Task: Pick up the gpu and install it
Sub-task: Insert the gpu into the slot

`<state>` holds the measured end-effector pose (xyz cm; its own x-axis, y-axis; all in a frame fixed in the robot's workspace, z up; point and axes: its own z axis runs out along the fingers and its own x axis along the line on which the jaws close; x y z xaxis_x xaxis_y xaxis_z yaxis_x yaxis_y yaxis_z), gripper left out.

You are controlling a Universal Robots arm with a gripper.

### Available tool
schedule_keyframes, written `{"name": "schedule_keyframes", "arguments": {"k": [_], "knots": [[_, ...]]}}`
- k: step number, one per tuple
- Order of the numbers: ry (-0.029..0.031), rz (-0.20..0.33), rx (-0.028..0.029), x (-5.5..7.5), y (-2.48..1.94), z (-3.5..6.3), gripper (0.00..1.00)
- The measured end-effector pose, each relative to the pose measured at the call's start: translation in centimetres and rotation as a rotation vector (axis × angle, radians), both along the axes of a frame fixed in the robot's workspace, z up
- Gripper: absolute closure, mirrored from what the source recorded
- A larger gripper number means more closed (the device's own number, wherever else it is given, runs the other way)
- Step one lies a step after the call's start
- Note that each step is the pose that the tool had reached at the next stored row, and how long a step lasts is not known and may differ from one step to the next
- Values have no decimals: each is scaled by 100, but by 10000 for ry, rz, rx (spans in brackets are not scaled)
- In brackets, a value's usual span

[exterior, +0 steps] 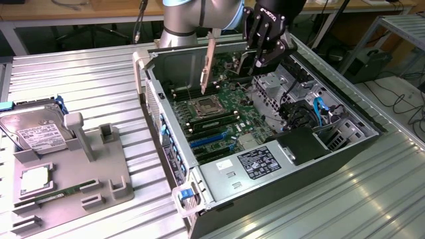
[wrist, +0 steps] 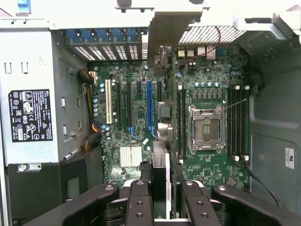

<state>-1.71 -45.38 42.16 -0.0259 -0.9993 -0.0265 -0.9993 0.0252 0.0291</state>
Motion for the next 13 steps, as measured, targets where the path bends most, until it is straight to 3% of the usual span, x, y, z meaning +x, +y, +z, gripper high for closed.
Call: {"name": "schedule_keyframes", "arguments": {"k": [13], "knots": [[0,0,0,0,0,-56,72]]}}
